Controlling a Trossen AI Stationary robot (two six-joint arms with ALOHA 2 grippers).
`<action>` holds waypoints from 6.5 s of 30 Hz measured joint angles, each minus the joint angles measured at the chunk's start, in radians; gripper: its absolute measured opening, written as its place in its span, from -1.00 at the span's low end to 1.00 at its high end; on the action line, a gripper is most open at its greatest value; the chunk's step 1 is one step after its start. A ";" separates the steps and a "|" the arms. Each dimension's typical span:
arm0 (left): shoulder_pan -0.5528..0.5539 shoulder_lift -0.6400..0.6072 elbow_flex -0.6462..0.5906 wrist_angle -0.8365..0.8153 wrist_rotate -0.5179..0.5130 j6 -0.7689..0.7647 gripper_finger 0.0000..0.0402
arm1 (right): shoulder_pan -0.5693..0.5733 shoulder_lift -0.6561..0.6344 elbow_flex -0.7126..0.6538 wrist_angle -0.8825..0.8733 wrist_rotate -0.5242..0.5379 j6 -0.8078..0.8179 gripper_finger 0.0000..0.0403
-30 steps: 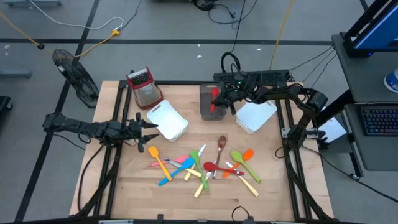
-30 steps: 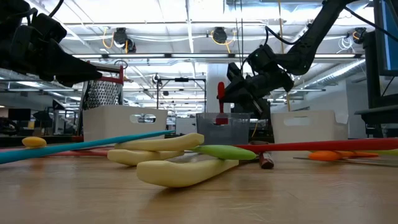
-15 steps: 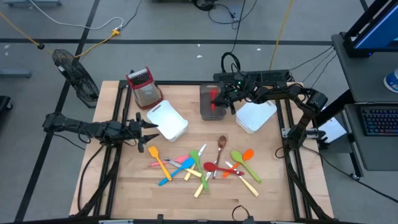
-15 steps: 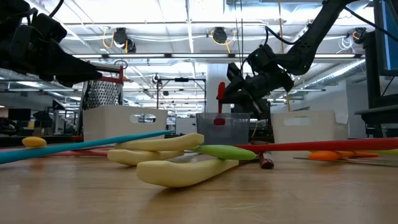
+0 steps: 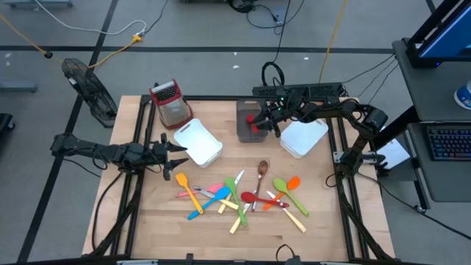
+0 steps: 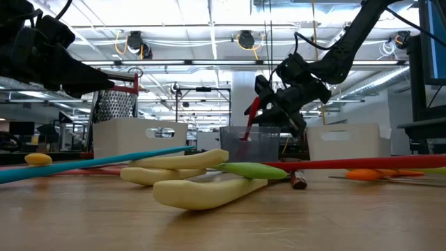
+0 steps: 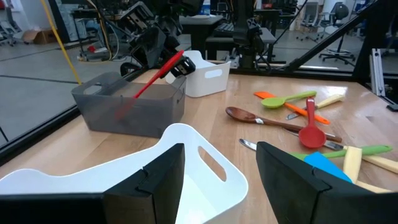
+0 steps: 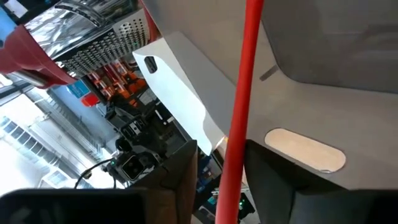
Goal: Pick & Place Kitchen Items
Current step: Put the red spatula into the black bin, then put the yellow spatula into the black bin
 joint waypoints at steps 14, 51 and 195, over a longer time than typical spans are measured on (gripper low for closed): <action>0.000 0.000 0.000 0.000 0.000 0.000 0.02 | 0.001 0.000 0.000 0.015 -0.028 0.045 -0.41; 0.000 0.000 0.000 0.000 -0.001 -0.008 0.02 | 0.057 -0.111 -0.002 0.208 -0.059 -0.035 -0.41; -0.127 1.161 0.946 -0.435 0.286 -0.578 0.02 | 0.825 -1.513 -0.494 -0.560 0.860 -1.279 -0.43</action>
